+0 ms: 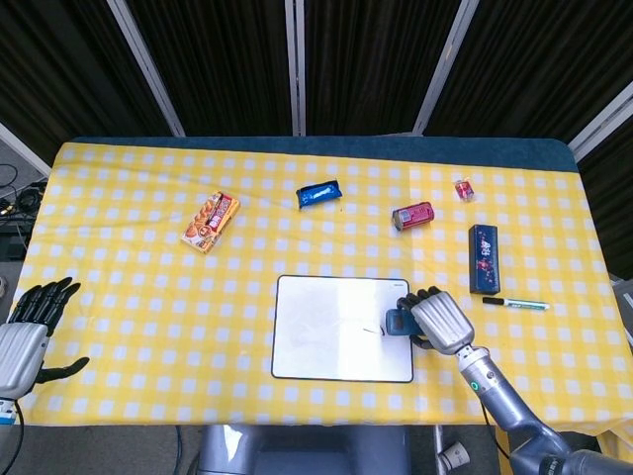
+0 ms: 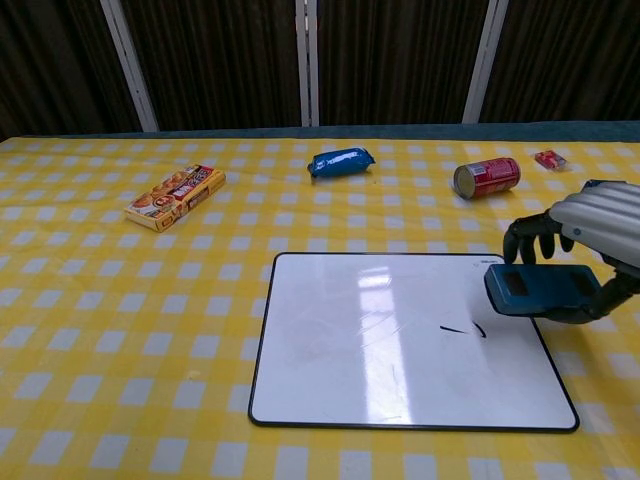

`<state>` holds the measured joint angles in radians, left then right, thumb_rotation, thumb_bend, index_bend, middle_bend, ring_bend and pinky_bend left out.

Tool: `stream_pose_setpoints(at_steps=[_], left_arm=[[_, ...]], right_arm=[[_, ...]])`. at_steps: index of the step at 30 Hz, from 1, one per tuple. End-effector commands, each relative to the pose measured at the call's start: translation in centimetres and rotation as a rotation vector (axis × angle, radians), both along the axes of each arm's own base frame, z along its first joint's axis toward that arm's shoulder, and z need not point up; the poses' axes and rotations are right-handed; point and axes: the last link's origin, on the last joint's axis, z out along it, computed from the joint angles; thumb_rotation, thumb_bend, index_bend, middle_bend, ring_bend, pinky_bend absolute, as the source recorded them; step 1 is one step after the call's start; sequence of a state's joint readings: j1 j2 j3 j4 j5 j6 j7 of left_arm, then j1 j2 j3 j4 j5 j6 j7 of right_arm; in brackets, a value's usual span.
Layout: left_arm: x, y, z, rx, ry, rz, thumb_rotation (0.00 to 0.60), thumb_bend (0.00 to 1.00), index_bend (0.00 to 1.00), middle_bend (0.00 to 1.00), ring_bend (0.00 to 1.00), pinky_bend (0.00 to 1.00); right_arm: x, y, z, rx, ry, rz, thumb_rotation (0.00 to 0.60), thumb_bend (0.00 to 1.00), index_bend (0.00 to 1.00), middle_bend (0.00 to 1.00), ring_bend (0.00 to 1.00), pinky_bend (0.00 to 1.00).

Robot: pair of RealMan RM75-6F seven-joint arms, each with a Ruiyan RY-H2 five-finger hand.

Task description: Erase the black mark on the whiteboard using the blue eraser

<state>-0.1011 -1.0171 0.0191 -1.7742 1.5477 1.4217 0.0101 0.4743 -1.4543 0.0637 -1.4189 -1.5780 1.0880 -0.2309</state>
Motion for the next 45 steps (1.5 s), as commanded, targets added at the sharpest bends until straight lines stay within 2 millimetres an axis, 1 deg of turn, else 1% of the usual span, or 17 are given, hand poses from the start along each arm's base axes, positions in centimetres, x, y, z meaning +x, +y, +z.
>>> stream_pose_setpoints(at_steps=[1,5,8,10,13,15,18,25,27,30,36,38,41,45], left_arm=[[0.0,0.2,0.0,0.000,-0.001,0.005,0.600,0.00,0.00,0.00,0.00,0.00],[-0.2,0.4,0.0,0.001,0.000,0.016,0.600,0.00,0.00,0.00,0.00,0.00],[-0.4,0.5,-0.1,-0.003,0.002,0.029,0.600,0.00,0.00,0.00,0.00,0.00],[-0.5,0.5,-0.1,-0.009,0.002,0.036,0.600,0.00,0.00,0.00,0.00,0.00],[-0.5,0.5,-0.1,-0.010,-0.002,0.039,0.600,0.00,0.00,0.00,0.00,0.00],[-0.6,0.5,0.0,-0.011,-0.003,0.040,0.600,0.00,0.00,0.00,0.00,0.00],[-0.6,0.4,0.0,-0.012,-0.003,0.041,0.600,0.00,0.00,0.00,0.00,0.00],[-0.5,0.4,-0.2,-0.020,-0.007,0.035,0.600,0.00,0.00,0.00,0.00,0.00],[-0.4,0.4,-0.3,-0.027,-0.007,0.033,0.600,0.00,0.00,0.00,0.00,0.00],[-0.4,0.4,-0.4,-0.031,-0.004,0.032,0.600,0.00,0.00,0.00,0.00,0.00],[-0.5,0.5,-0.4,-0.035,-0.003,0.036,0.600,0.00,0.00,0.00,0.00,0.00],[-0.5,0.5,-0.5,-0.038,-0.004,0.039,0.600,0.00,0.00,0.00,0.00,0.00],[-0.5,0.5,-0.5,-0.037,-0.003,0.038,0.600,0.00,0.00,0.00,0.00,0.00],[-0.6,0.5,-0.5,-0.038,-0.003,0.040,0.600,0.00,0.00,0.00,0.00,0.00]], right_arm=[[2.2,-2.0,-1.0,0.018,0.050,0.032,0.600,0.46,0.50,0.52,0.43,0.44],[3.7,-3.7,-2.8,0.049,0.082,0.022,0.600,0.53,0.51,0.52,0.43,0.44],[4.3,-4.3,-3.7,0.060,0.110,0.021,0.600,0.57,0.54,0.53,0.44,0.44],[4.5,-4.4,-3.9,0.058,0.125,0.026,0.600,0.59,0.55,0.54,0.45,0.44],[4.1,-4.5,-3.9,0.057,0.143,0.017,0.600,0.68,0.57,0.57,0.48,0.44],[3.9,-4.4,-4.0,0.059,0.149,0.014,0.600,0.77,0.60,0.60,0.50,0.44],[3.4,-3.9,-4.1,0.074,0.165,0.013,0.600,0.83,0.63,0.62,0.53,0.44],[3.0,-1.4,-5.2,0.137,0.204,0.046,0.600,0.88,0.66,0.66,0.58,0.44],[3.2,-0.8,-5.5,0.155,0.211,0.060,0.600,0.92,0.67,0.66,0.58,0.44],[3.7,0.4,-5.9,0.187,0.223,0.086,0.600,0.95,0.67,0.67,0.58,0.44],[4.7,2.3,-6.5,0.252,0.229,0.126,0.600,0.95,0.67,0.67,0.58,0.44],[5.1,2.5,-6.6,0.256,0.223,0.133,0.600,0.95,0.66,0.67,0.58,0.44],[5.4,2.0,-6.7,0.242,0.214,0.137,0.600,0.95,0.66,0.67,0.58,0.44],[5.6,0.5,-6.9,0.201,0.233,0.144,0.600,0.95,0.66,0.67,0.58,0.44]])
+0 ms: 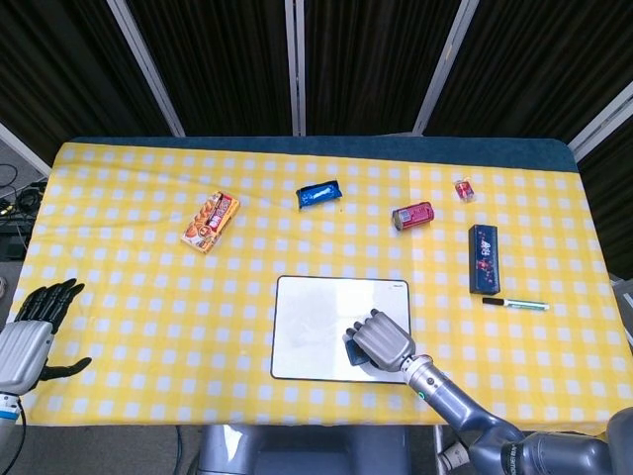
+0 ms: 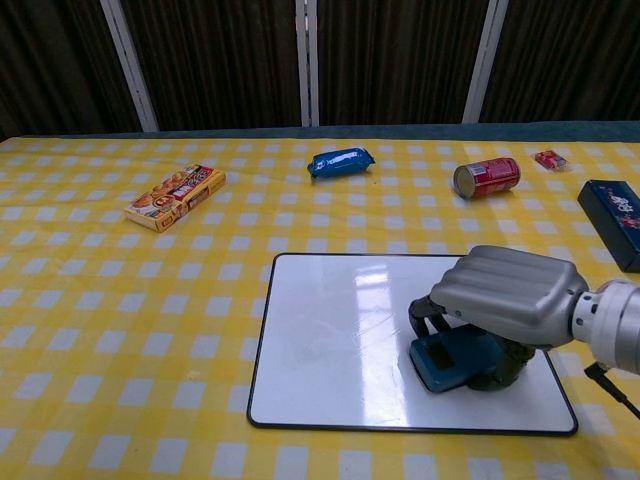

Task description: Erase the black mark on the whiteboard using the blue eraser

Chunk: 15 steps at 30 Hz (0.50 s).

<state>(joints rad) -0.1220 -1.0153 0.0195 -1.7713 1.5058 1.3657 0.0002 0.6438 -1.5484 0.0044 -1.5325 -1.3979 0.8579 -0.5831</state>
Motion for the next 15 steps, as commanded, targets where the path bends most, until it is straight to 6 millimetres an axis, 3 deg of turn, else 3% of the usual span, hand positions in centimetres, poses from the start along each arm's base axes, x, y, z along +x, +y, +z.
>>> stream_pose_setpoints(at_steps=[1,7,15], left_arm=[[0.0,0.0,0.0,0.000,0.000,0.000,0.600,0.00,0.00,0.00,0.00,0.00],[0.1,-0.1,0.0,0.000,0.002,-0.002,0.600,0.00,0.00,0.00,0.00,0.00],[0.2,-0.1,-0.1,0.000,0.000,-0.005,0.600,0.00,0.00,0.00,0.00,0.00]], right_arm=[[0.0,-2.3,0.2,-0.068,0.022,0.009,0.600,0.95,0.66,0.67,0.58,0.44],[-0.6,-5.2,1.1,-0.157,0.046,-0.021,0.600,0.95,0.66,0.67,0.58,0.44],[-1.7,-5.8,1.9,-0.176,0.064,-0.057,0.600,0.95,0.66,0.67,0.58,0.44]])
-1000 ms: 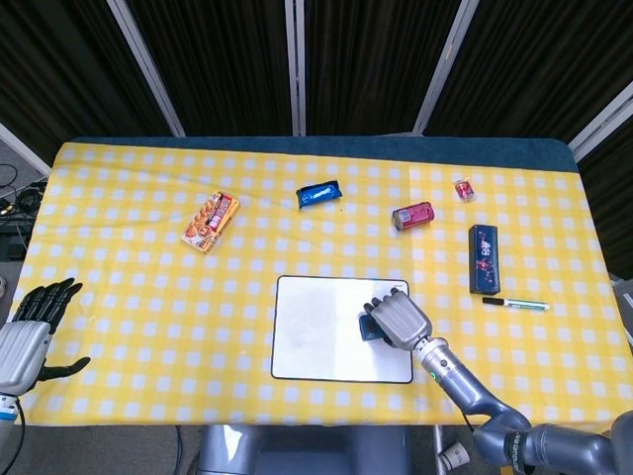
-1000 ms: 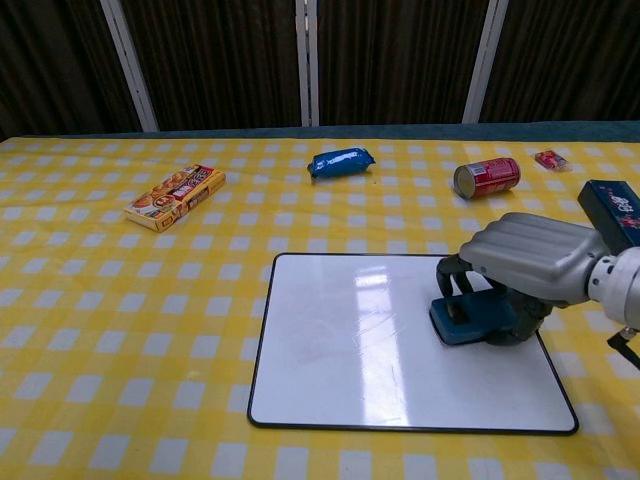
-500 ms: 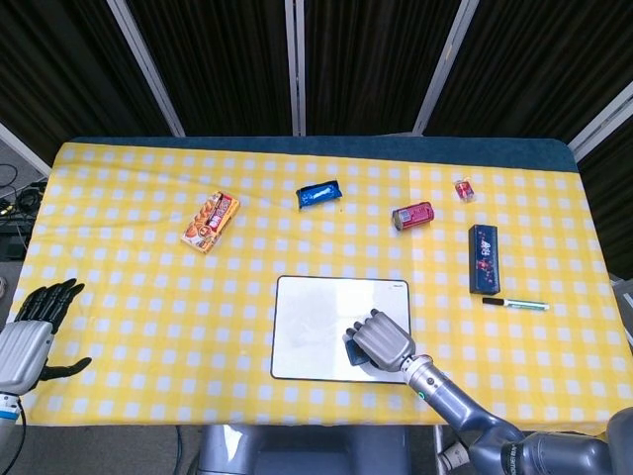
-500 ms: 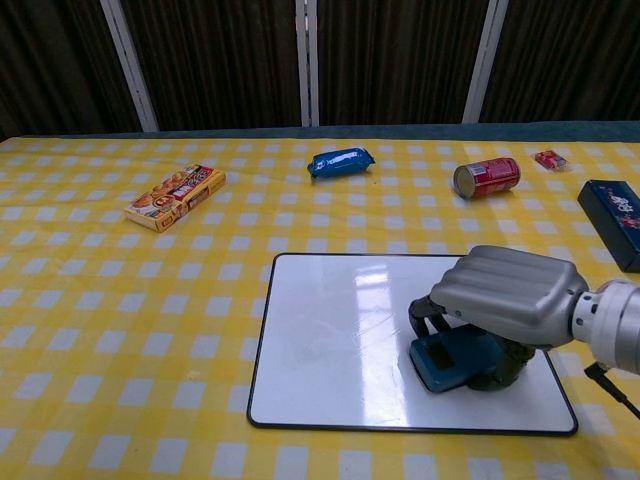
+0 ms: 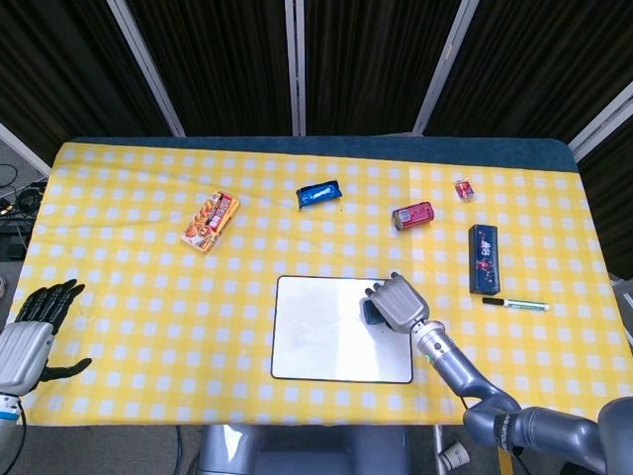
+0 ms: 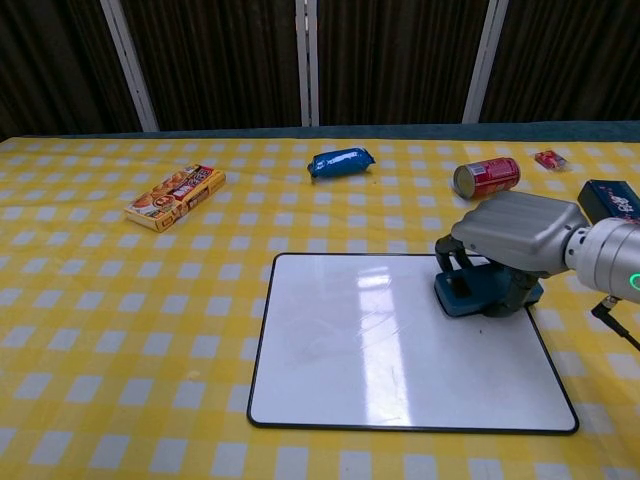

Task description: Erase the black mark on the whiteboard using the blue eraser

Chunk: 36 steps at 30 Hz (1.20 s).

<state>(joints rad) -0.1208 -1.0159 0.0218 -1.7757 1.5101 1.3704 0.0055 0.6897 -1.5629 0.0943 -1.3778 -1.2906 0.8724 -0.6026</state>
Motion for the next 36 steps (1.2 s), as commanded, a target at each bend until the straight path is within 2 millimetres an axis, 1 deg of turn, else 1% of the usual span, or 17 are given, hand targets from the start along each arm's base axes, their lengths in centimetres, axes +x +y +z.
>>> stream_pose_setpoints(at_steps=[1,6,10,17,21,25,29,31,35,36], left_arm=[[0.1,0.0,0.0,-0.001,0.000,-0.002,0.600,0.00,0.00,0.00,0.00,0.00],[0.1,0.0,-0.1,-0.003,0.001,-0.004,0.600,0.00,0.00,0.00,0.00,0.00],[0.2,0.0,-0.2,-0.005,0.001,-0.006,0.600,0.00,0.00,0.00,0.00,0.00],[0.1,0.0,0.0,-0.001,0.000,-0.002,0.600,0.00,0.00,0.00,0.00,0.00],[0.1,0.0,0.0,-0.001,0.000,-0.003,0.600,0.00,0.00,0.00,0.00,0.00],[0.2,0.0,0.0,0.001,-0.002,-0.002,0.600,0.00,0.00,0.00,0.00,0.00],[0.2,-0.1,0.2,0.007,-0.007,-0.003,0.600,0.00,0.00,0.00,0.00,0.00],[0.2,-0.1,0.3,0.010,-0.009,-0.004,0.600,0.00,0.00,0.00,0.00,0.00],[0.2,-0.1,0.4,0.010,-0.013,-0.006,0.600,0.00,0.00,0.00,0.00,0.00],[0.3,-0.2,0.5,0.012,-0.014,-0.010,0.600,0.00,0.00,0.00,0.00,0.00]], right_arm=[[-0.5,0.3,-0.1,0.014,0.019,-0.004,0.600,0.95,0.66,0.67,0.58,0.44],[-0.5,1.3,-0.5,0.054,0.029,0.004,0.600,0.95,0.66,0.67,0.58,0.44],[0.0,3.1,-1.0,0.127,0.033,0.026,0.600,0.95,0.66,0.67,0.58,0.44],[0.2,5.5,-0.8,0.208,0.049,0.065,0.600,0.95,0.66,0.66,0.58,0.44],[0.6,6.1,-0.1,0.214,0.039,0.094,0.600,0.95,0.66,0.66,0.58,0.44],[1.3,5.4,2.2,0.147,-0.039,0.092,0.600,0.95,0.66,0.66,0.58,0.44],[0.4,4.7,4.8,0.080,-0.080,0.071,0.600,0.95,0.65,0.65,0.58,0.44],[-0.4,4.4,5.9,0.047,-0.085,0.056,0.600,0.95,0.65,0.65,0.58,0.44],[-3.1,4.0,7.9,-0.014,-0.080,-0.004,0.600,0.94,0.65,0.65,0.58,0.44],[-4.8,4.1,8.4,-0.030,-0.061,-0.045,0.600,0.93,0.64,0.64,0.58,0.44]])
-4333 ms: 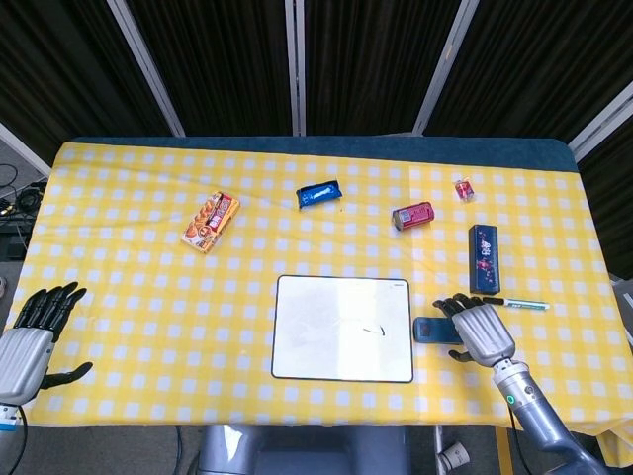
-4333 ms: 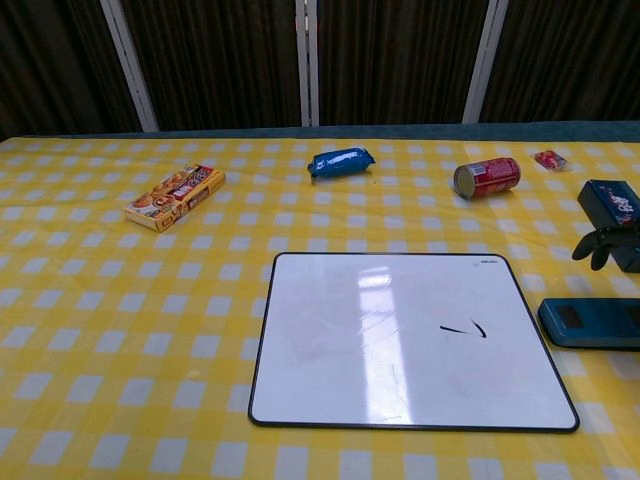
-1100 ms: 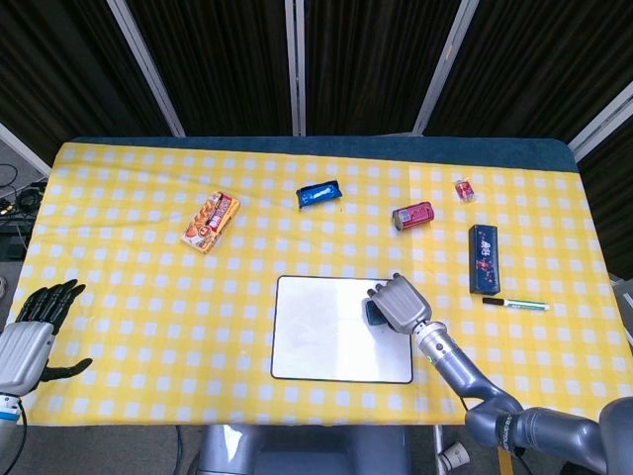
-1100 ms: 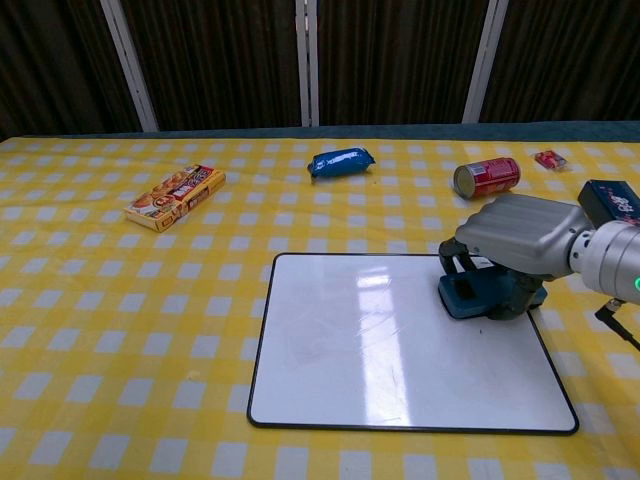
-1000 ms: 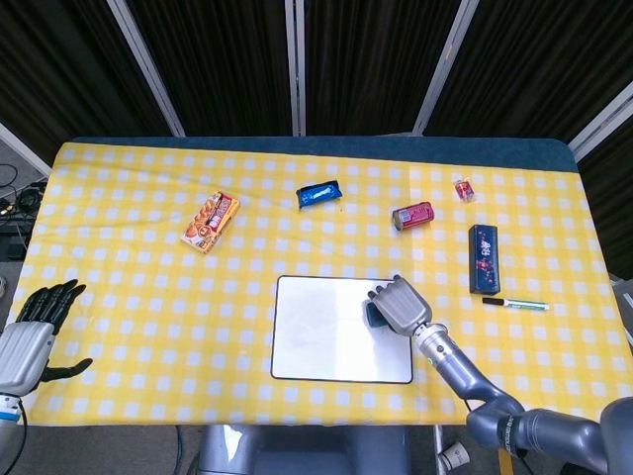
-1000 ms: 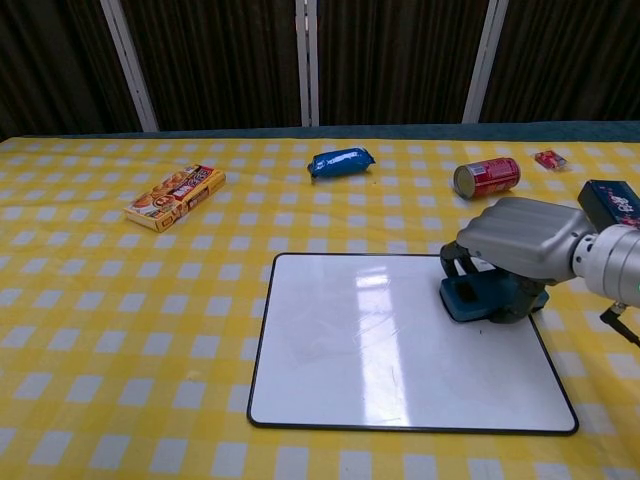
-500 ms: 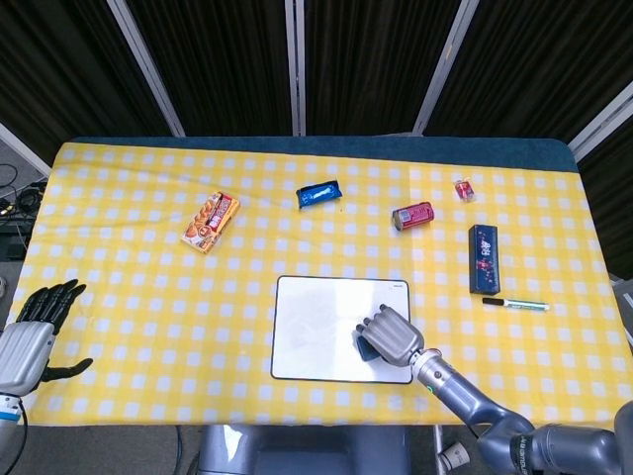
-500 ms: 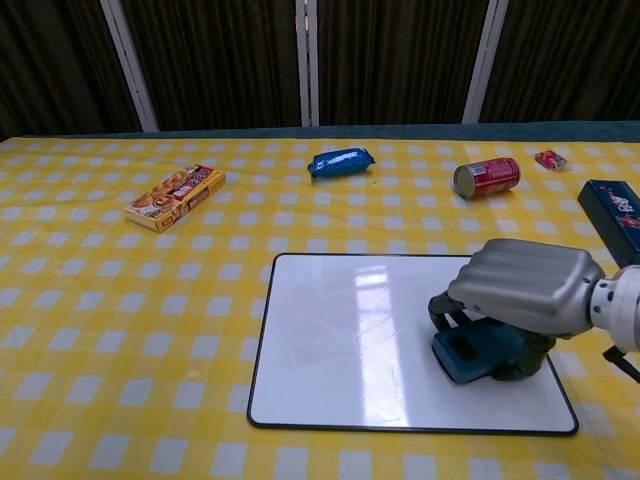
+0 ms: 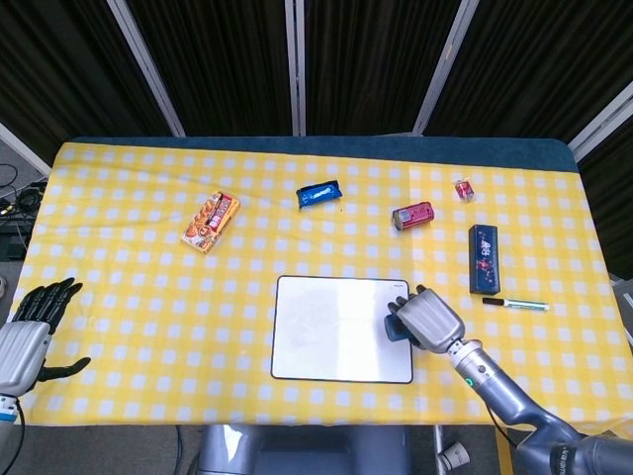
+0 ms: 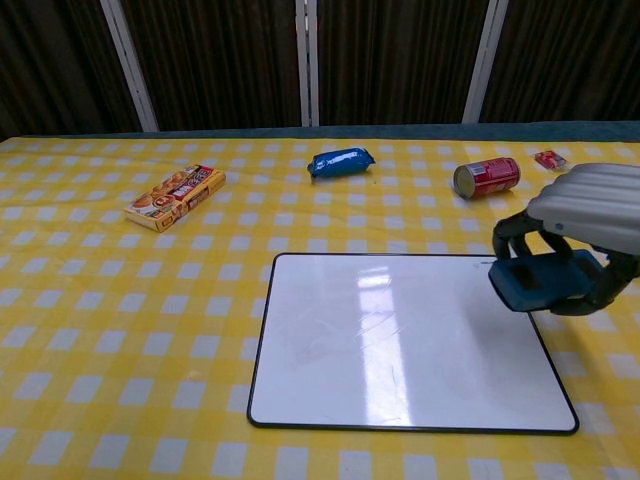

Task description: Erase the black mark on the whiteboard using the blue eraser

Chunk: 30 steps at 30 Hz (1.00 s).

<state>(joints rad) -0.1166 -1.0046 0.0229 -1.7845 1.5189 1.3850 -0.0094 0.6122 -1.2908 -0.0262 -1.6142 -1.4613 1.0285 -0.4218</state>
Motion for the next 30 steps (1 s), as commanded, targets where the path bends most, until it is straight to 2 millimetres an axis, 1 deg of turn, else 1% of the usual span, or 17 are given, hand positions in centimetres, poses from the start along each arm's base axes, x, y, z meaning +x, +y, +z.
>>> stream_pose_setpoints(at_steps=[1,5,7,8,9,10,11,12,13,15,18,20,21,25,27,29,30], left_arm=[[0.1,-0.2,0.1,0.003,-0.002,-0.006,0.600,0.00,0.00,0.00,0.00,0.00],[0.2,-0.3,0.0,-0.002,-0.002,-0.011,0.600,0.00,0.00,0.00,0.00,0.00],[0.3,-0.4,-0.1,-0.006,-0.003,-0.013,0.600,0.00,0.00,0.00,0.00,0.00],[0.3,-0.4,-0.1,-0.006,-0.003,-0.014,0.600,0.00,0.00,0.00,0.00,0.00],[0.4,-0.4,-0.1,-0.007,-0.002,-0.015,0.600,0.00,0.00,0.00,0.00,0.00],[0.4,-0.4,-0.1,-0.007,-0.002,-0.016,0.600,0.00,0.00,0.00,0.00,0.00],[0.4,-0.5,-0.1,-0.007,-0.001,-0.017,0.600,0.00,0.00,0.00,0.00,0.00],[0.4,-0.5,-0.1,-0.007,-0.001,-0.018,0.600,0.00,0.00,0.00,0.00,0.00],[0.5,-0.5,-0.1,-0.007,-0.001,-0.019,0.600,0.00,0.00,0.00,0.00,0.00],[0.5,-0.5,-0.1,-0.008,-0.003,-0.020,0.600,0.00,0.00,0.00,0.00,0.00],[0.4,-0.5,-0.1,-0.009,-0.003,-0.020,0.600,0.00,0.00,0.00,0.00,0.00],[0.4,-0.5,-0.1,-0.011,-0.003,-0.020,0.600,0.00,0.00,0.00,0.00,0.00],[0.4,-0.5,-0.1,-0.010,-0.002,-0.022,0.600,0.00,0.00,0.00,0.00,0.00],[0.5,-0.4,0.0,0.000,-0.001,-0.031,0.600,0.00,0.00,0.00,0.00,0.00],[0.5,-0.4,0.1,0.016,0.000,-0.042,0.600,0.00,0.00,0.00,0.00,0.00],[0.5,-0.5,0.1,0.021,-0.001,-0.047,0.600,0.00,0.00,0.00,0.00,0.00],[0.5,-0.5,0.2,0.029,0.001,-0.052,0.600,0.00,0.00,0.00,0.00,0.00]], right_arm=[[-3.8,0.2,1.3,-0.043,0.026,-0.079,0.600,0.93,0.64,0.64,0.58,0.44],[-6.2,0.6,0.9,-0.045,0.017,-0.129,0.600,0.86,0.61,0.61,0.57,0.44],[-6.9,0.8,0.6,-0.046,0.013,-0.139,0.600,0.77,0.57,0.55,0.55,0.44],[-7.1,0.9,0.6,-0.046,0.013,-0.145,0.600,0.64,0.53,0.50,0.52,0.42],[-7.3,0.9,0.5,-0.046,0.013,-0.152,0.600,0.45,0.47,0.45,0.48,0.39],[-7.4,1.0,0.5,-0.042,0.012,-0.164,0.600,0.30,0.42,0.41,0.45,0.36],[-7.5,1.1,0.5,-0.041,0.007,-0.175,0.600,0.13,0.34,0.35,0.39,0.30],[-7.4,1.2,0.7,-0.043,-0.006,-0.184,0.600,0.03,0.26,0.29,0.33,0.24],[-7.2,1.2,0.9,-0.048,-0.020,-0.187,0.600,0.00,0.21,0.25,0.29,0.20],[-6.9,1.6,1.5,-0.069,-0.057,-0.185,0.600,0.00,0.10,0.14,0.17,0.10],[-6.6,2.3,3.1,-0.112,-0.103,-0.180,0.600,0.00,0.04,0.05,0.06,0.01],[-6.6,2.9,4.3,-0.141,-0.129,-0.179,0.600,0.00,0.03,0.02,0.02,0.00],[-6.6,3.4,5.2,-0.168,-0.154,-0.179,0.600,0.00,0.03,0.01,0.01,0.00],[-6.9,4.6,7.5,-0.253,-0.227,-0.182,0.600,0.00,0.03,0.00,0.00,0.00],[-7.7,6.1,9.6,-0.332,-0.287,-0.194,0.600,0.00,0.03,0.00,0.00,0.00],[-8.1,6.8,10.3,-0.352,-0.311,-0.205,0.600,0.00,0.03,0.00,0.00,0.00],[-8.5,7.7,10.9,-0.366,-0.340,-0.230,0.600,0.00,0.03,0.00,0.00,0.00]])
